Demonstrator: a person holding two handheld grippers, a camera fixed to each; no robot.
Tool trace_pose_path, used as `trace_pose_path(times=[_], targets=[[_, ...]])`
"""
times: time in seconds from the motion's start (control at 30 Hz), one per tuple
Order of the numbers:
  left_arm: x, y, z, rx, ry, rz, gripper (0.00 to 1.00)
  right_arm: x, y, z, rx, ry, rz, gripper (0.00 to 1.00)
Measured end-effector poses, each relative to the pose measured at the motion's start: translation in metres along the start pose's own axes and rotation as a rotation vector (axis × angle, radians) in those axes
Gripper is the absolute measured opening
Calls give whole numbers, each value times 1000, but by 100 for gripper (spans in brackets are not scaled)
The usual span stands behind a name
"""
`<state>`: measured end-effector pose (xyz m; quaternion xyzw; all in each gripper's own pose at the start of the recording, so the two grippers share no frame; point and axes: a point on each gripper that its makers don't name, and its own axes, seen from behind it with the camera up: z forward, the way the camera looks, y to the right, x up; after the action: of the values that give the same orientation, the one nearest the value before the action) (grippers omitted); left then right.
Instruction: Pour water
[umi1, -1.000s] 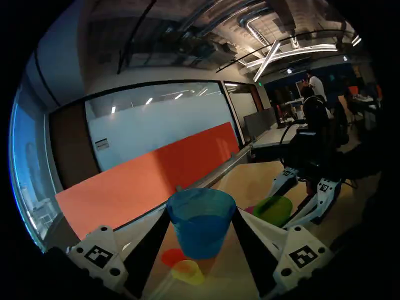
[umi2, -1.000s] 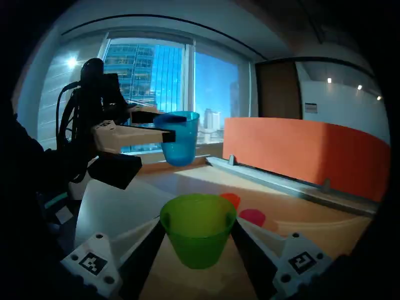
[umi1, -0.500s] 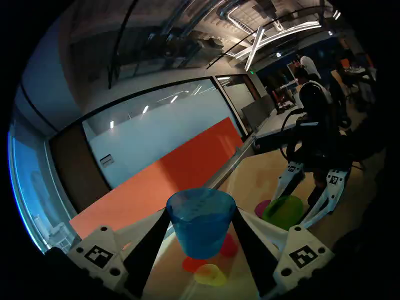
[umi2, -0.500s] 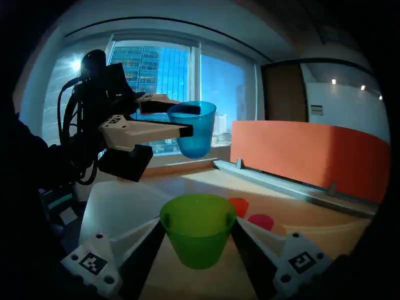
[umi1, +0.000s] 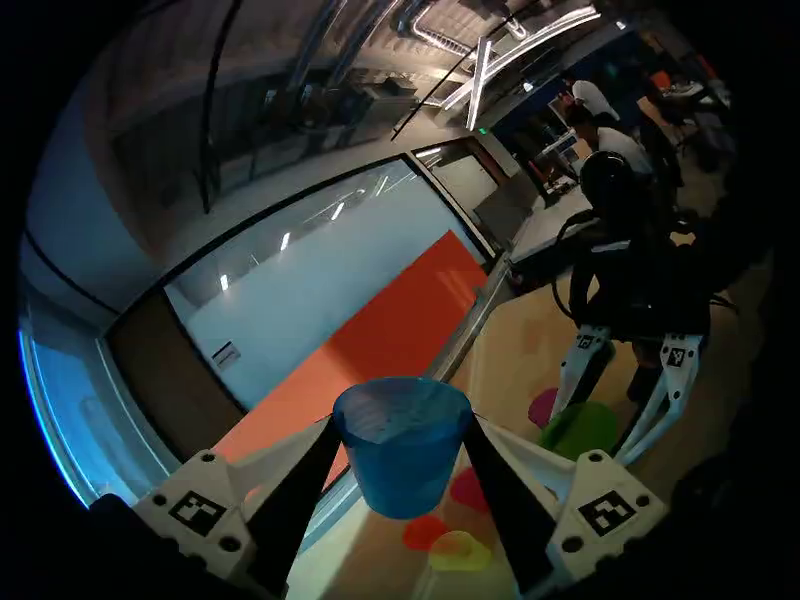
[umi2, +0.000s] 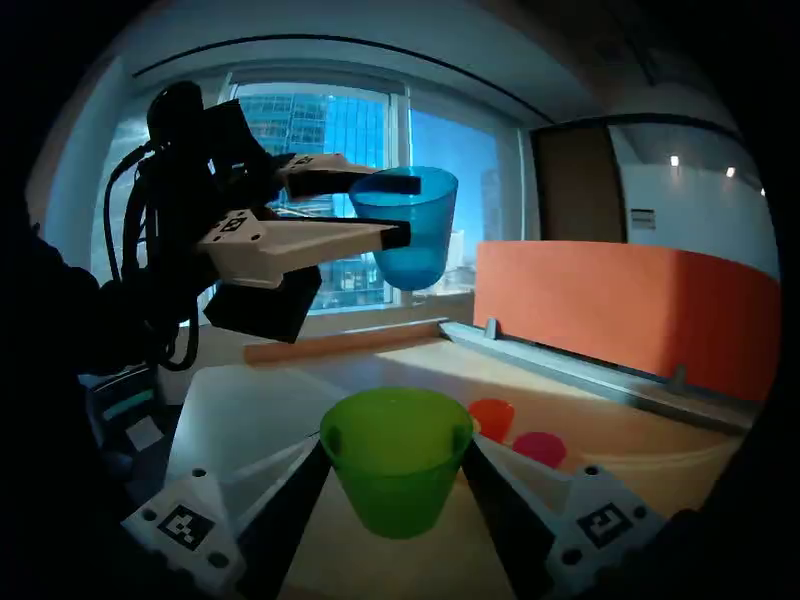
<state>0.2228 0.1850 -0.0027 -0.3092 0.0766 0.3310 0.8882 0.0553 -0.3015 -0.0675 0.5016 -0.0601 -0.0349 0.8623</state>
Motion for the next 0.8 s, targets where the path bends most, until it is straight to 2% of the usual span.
trace_pose_path(times=[0.23,0.8], targets=[[4,0,-1,10,-3,68,86,0,-5,5,12,0,-2,90],[6,-9,0,41,-5,193,86,8,-6,9,22,7,2,89]])
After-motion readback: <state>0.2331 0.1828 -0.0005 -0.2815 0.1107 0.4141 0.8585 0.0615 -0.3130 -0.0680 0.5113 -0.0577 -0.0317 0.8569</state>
